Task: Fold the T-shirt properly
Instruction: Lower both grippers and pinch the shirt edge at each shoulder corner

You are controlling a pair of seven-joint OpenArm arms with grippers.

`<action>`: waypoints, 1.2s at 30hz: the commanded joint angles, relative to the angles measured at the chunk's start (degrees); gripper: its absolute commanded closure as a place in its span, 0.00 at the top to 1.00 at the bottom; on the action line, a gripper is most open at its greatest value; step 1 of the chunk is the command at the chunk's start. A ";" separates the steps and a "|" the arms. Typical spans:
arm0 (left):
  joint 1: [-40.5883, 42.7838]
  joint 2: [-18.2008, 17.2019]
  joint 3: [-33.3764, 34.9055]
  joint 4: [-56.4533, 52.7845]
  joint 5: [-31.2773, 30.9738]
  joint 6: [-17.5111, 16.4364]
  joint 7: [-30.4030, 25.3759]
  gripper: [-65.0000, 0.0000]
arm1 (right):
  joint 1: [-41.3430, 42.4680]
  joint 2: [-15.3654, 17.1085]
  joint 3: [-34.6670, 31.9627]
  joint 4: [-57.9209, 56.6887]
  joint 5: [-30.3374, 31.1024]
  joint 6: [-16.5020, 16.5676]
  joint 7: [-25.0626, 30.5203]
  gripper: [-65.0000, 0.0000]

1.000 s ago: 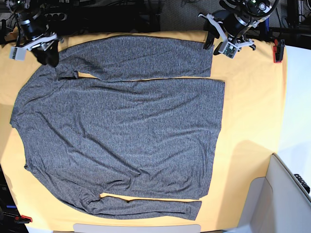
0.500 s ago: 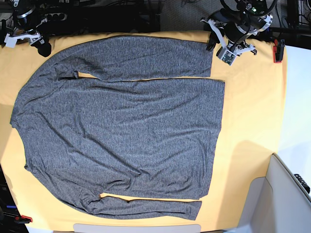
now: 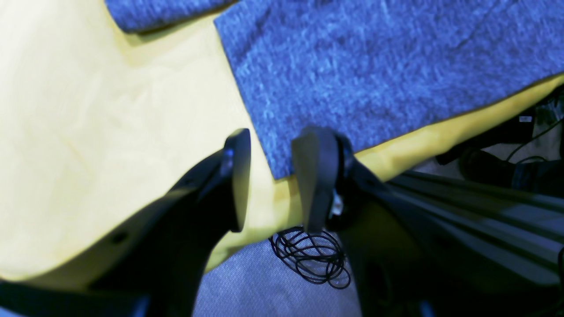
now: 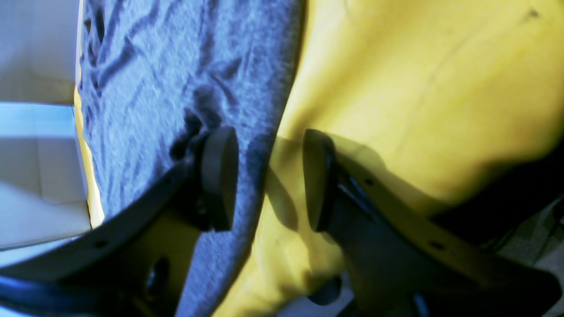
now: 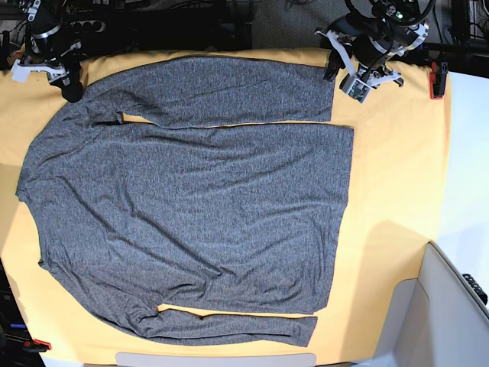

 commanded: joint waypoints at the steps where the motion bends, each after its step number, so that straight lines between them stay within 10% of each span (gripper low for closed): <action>1: 0.39 -0.19 -0.30 1.02 -0.59 -0.06 -1.03 0.31 | 0.18 0.35 -0.48 0.45 -0.19 -1.30 -1.19 0.38; 16: -0.58 -0.19 -4.17 1.02 -0.76 -0.06 -0.41 0.31 | 3.52 0.27 -4.35 0.45 -0.19 -4.37 -1.19 0.35; 21: -6.91 0.16 -7.07 0.84 -0.85 -0.06 10.40 0.31 | 3.26 0.62 -5.58 0.27 -1.68 -4.37 -1.19 0.00; 36: -13.33 -0.19 -7.60 -6.11 -18.08 -0.06 29.17 0.43 | 3.43 0.27 -9.19 0.36 -7.31 -4.37 -1.28 0.01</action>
